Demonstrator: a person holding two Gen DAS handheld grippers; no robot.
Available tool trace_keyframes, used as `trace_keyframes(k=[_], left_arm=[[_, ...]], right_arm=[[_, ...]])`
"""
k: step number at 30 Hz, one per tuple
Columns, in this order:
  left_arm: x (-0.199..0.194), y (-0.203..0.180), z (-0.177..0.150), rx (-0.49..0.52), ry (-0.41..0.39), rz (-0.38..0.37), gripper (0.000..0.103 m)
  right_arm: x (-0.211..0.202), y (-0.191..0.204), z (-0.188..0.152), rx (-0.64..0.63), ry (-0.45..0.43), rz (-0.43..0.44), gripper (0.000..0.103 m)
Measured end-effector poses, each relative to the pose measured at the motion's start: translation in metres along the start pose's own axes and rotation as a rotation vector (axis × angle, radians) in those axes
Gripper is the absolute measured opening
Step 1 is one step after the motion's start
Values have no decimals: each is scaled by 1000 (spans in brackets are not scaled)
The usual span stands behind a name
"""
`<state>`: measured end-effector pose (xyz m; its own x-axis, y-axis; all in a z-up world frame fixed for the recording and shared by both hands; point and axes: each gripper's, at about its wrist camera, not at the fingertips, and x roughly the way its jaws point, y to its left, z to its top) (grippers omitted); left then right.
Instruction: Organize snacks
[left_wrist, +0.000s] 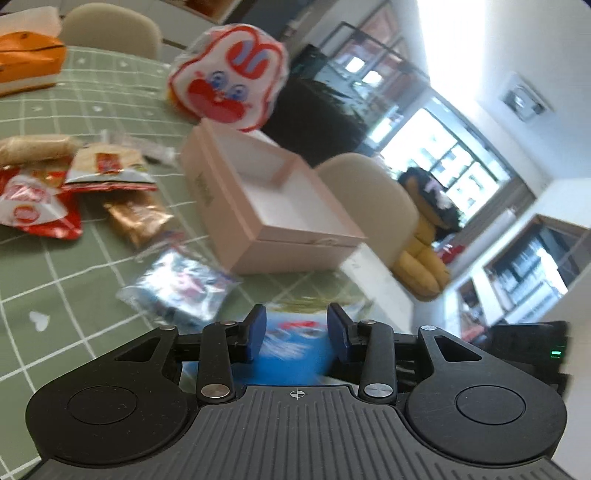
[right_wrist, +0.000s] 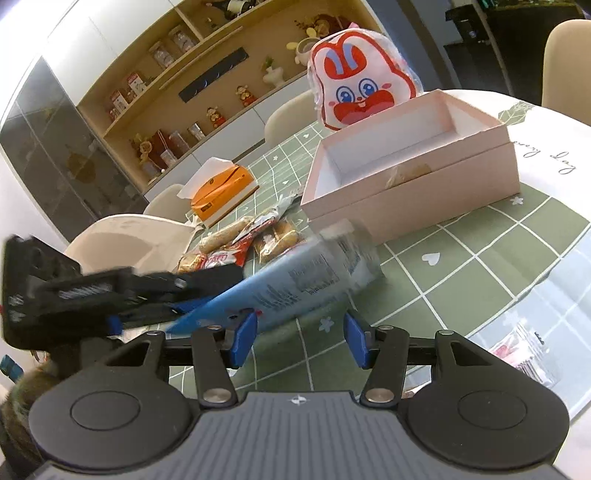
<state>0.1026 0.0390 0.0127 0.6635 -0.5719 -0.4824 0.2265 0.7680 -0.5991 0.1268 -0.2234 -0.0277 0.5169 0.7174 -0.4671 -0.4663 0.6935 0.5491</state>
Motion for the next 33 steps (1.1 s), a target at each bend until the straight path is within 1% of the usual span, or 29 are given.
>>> trace_keyframes(k=[2,3,6,10,11,12,15,16,17,19,22,25,26,28,30,31,33], left_arm=[[-1,-6,2,11,19,-31,42],[0,-10,2,36,36,-36,43],[2,-25,2,146,56,15,43],[-3,-37,-3,270,47,28,43],[-4,-40,-6,306,42,42,43],[-3,-44,-11,359,42,72,43],[8,-56,-28,493,76,172,43],[13,-59,-34,525,93,199,43],[17,-60,-39,538,115,208,43],[26,-58,-45,526,158,197,44],[30,-57,-53,526,170,198,44],[36,-55,-58,517,179,228,44],[36,-53,-58,501,172,231,44],[33,-51,-54,460,153,217,44],[30,-45,-49,409,124,204,44],[27,-42,-46,385,106,201,44],[21,-31,-39,320,72,214,44]], right_arm=[[2,0,-1,-7,5,5,53],[4,1,-1,-7,7,9,53],[5,1,-1,-12,1,8,53],[1,-3,1,-22,-39,-24,53],[-1,-6,2,-22,-47,-38,53],[-2,-9,2,-20,-52,-49,53],[-11,-15,3,-37,-74,-101,53],[-16,-15,2,-57,-84,-129,53],[-23,-14,-1,-87,-95,-176,53],[-34,-12,-6,-137,-90,-245,54],[-47,-6,-21,-227,-53,-339,68],[-54,0,-36,-292,-13,-430,69],[-57,2,-41,-301,-7,-445,69],[-64,5,-49,-306,2,-450,69],[-66,9,-52,-289,23,-423,69],[-64,10,-52,-266,41,-400,69],[-55,8,-49,-202,82,-384,69]])
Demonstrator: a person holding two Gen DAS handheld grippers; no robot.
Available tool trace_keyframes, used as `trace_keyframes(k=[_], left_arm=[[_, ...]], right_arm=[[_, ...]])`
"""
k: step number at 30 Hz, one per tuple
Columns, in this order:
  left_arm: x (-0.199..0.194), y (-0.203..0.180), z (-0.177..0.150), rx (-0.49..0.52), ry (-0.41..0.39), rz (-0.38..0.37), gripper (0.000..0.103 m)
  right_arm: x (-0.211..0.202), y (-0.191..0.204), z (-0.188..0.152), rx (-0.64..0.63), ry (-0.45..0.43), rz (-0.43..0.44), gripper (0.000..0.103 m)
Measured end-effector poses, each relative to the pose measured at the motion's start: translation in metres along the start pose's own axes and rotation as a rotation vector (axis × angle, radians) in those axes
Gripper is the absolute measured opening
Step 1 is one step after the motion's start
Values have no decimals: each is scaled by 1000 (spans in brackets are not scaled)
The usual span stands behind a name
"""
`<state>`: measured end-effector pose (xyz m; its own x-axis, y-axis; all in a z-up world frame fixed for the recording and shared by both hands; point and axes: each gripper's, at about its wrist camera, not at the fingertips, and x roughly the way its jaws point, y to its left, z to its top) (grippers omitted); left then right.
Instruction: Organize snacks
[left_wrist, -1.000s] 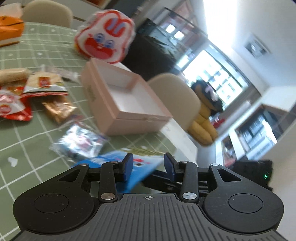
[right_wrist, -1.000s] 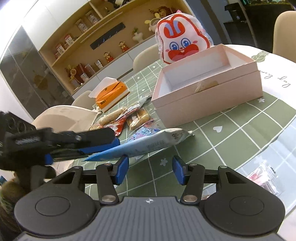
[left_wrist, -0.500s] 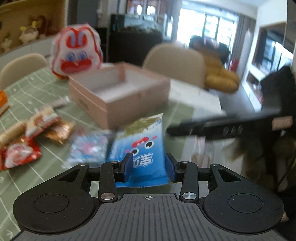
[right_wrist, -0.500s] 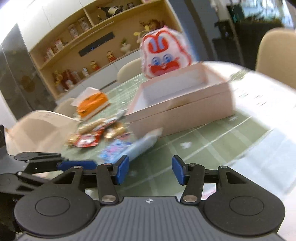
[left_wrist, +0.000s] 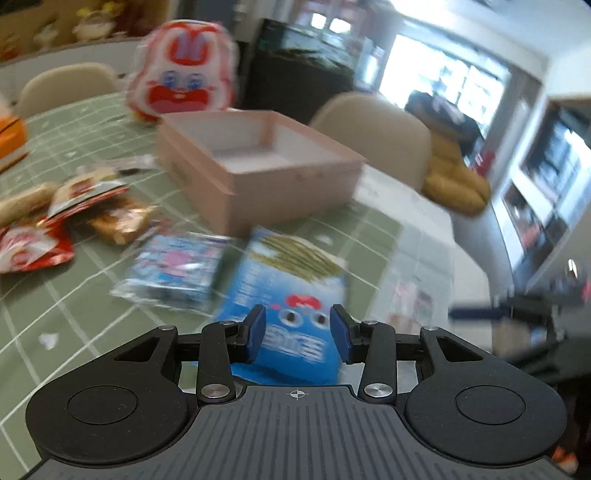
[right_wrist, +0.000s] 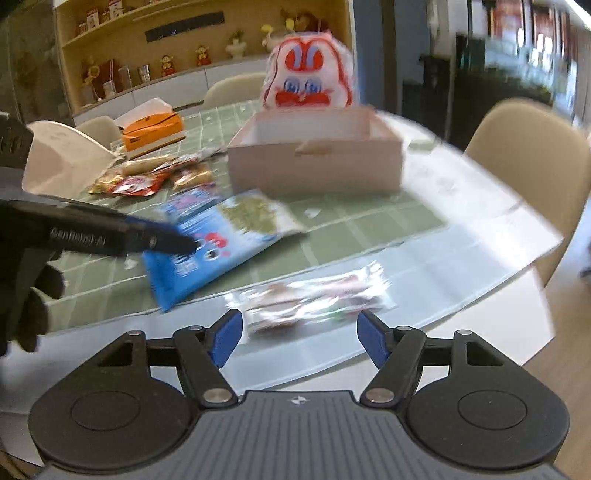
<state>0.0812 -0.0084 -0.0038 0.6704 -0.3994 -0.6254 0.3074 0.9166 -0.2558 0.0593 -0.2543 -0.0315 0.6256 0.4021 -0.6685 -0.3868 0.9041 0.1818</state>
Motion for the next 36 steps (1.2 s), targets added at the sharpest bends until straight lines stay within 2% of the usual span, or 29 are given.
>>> trace_keyframes(k=[1,3,7,11,14,18,19,22,23,32,34,36], left_arm=[[-2,7,1,-35,-9,8,44],[-5,22,2,-98,-26,27,44],[0,34,1,-130,-12,21,44],[7,32,-1,-115,13,5,44],[8,32,-2,-107,14,-4,44],[13,29,-1,-103,16,3,44],[14,29,0,-104,16,4,44],[19,28,3,-110,26,9,44],[21,27,3,-110,30,12,44],[22,28,3,-102,50,-13,44],[22,26,3,-92,58,-22,50],[20,25,3,-85,59,-27,52]], right_arm=[[6,-1,2,28,15,10,72],[14,3,7,54,-9,-15,74],[35,11,18,77,-56,-95,74],[43,27,10,-122,-102,-157,74],[40,16,12,-174,-97,-136,74],[35,-11,15,-104,-81,-89,73],[34,-14,15,-105,-86,-94,65],[35,-15,16,-100,-93,-86,56],[35,-13,16,-107,-96,-85,47],[49,9,28,-112,-84,11,42],[53,14,29,-127,-91,-2,42],[55,16,30,-134,-95,-5,42]])
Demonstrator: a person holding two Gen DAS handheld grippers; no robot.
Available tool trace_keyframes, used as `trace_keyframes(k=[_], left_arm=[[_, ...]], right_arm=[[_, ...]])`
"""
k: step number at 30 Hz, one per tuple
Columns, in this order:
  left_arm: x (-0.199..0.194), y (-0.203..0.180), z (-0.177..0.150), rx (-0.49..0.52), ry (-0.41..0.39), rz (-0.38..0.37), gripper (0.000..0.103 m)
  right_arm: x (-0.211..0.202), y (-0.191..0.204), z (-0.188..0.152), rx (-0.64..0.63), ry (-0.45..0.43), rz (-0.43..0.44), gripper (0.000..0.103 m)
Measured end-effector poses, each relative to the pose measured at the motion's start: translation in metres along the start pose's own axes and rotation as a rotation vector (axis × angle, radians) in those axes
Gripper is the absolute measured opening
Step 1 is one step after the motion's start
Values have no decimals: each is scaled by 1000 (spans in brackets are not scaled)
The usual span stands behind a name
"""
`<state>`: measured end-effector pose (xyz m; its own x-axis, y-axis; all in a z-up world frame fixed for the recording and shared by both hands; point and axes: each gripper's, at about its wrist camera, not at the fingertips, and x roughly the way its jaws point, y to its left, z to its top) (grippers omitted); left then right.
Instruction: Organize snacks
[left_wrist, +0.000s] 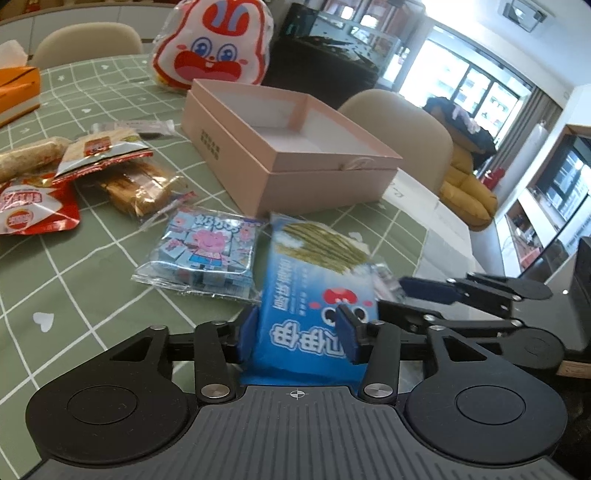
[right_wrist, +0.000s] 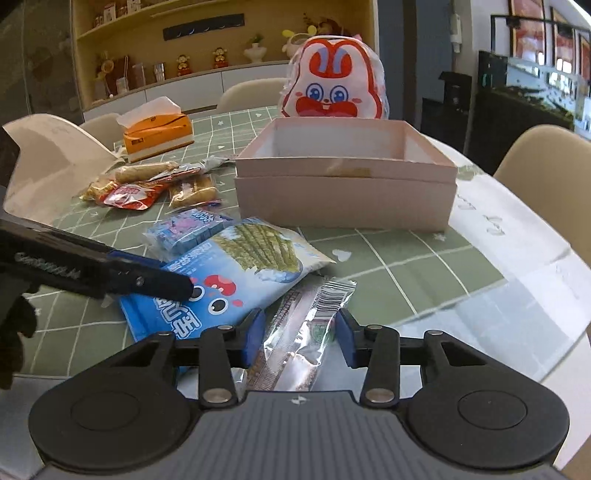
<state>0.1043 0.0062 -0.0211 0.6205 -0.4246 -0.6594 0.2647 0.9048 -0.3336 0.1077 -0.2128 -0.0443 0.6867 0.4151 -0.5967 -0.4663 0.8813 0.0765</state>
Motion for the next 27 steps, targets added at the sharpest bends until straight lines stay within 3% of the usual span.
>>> trace_keyframes(k=[6,10,14,16,18,22,25,27], left_arm=[[9,3,8,23,-3,13,46],[16,-9,12,83,24,-8,62],[19,-20,12,102,36,23,62],[19,-20,9,65,21,36,60],[17,-19,9,30,12,56,52],[14,-13,12,-53,13,57,25],[4,-22,9,-33,-34,61,21],[-5,-34,6,6,-69,74,19]], right_arm=[[-2,-4,-5,2,-23,29,42],[-4,-9,-7,12,-36,53,42],[-6,-15,-10,29,-53,76,42],[-8,-16,-12,28,-61,77,42],[-10,-17,-14,31,-64,81,42],[-16,-21,-18,43,-70,78,40],[-21,-26,-22,57,-71,92,36],[-25,-27,-24,58,-74,93,28]])
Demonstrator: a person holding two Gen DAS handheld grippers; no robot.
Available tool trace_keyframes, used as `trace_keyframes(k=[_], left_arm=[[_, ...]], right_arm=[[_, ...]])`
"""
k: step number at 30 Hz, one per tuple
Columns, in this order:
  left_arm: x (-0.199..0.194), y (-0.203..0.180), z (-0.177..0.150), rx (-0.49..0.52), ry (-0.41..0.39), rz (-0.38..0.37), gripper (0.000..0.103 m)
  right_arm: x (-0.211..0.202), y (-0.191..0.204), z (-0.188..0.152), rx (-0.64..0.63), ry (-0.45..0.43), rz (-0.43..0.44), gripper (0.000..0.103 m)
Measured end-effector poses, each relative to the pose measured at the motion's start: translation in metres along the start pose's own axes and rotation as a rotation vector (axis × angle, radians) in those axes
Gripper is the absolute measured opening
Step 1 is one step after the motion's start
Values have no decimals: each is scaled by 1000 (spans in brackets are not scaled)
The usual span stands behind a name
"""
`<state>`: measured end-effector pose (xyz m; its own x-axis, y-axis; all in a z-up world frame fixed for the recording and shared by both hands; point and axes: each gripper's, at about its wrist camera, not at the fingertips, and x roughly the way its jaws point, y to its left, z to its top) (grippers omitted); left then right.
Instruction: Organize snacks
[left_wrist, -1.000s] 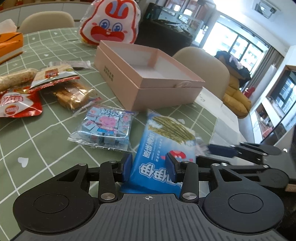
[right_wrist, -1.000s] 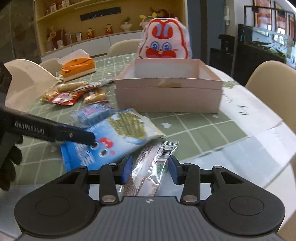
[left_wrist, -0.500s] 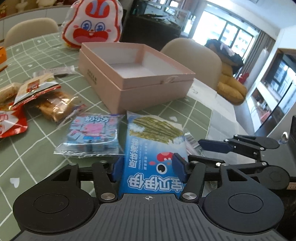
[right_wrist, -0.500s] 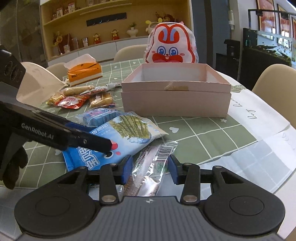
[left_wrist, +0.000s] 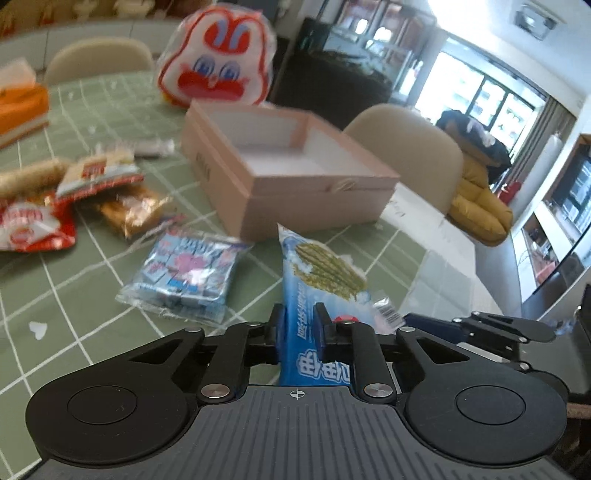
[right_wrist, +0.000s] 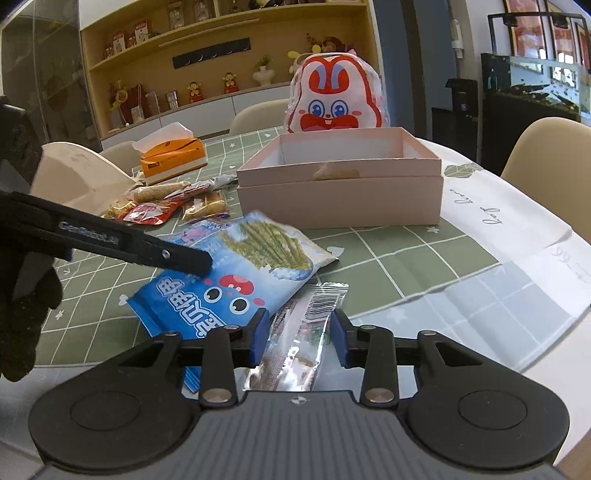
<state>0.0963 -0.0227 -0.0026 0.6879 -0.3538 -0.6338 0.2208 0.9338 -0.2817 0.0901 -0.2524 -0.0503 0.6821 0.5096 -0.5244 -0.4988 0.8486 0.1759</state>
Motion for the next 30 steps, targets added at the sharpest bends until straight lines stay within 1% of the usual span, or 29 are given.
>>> trace_keyframes(k=[4,7,11,18,22,26,28,30], left_arm=[[-20,-19,-5,76,-66,15,17],[-33,-27,-10,110,-105,20,16],[-48,-29,-16,115,-133,19,16],[-67,-27,-14,103,-194,6,15],[-76,-27,-6,102,-240,-7,13],[-77,-22,5,94,-257,-7,13],[-79,-21,13,97,-269,-6,13],[-83,-22,27,111,-298,2,13]], right_arm=[[-9,1,-1,-3,-15,-1,28],[-16,1,-2,-5,-23,-1,28],[-27,1,2,-10,-47,-8,27],[-47,-3,15,-25,-104,-21,27],[-54,-9,28,-17,-134,-21,25],[-56,-15,42,-16,-158,-26,25],[-57,-17,52,-16,-175,-22,25],[-59,-20,68,-14,-203,-18,25]])
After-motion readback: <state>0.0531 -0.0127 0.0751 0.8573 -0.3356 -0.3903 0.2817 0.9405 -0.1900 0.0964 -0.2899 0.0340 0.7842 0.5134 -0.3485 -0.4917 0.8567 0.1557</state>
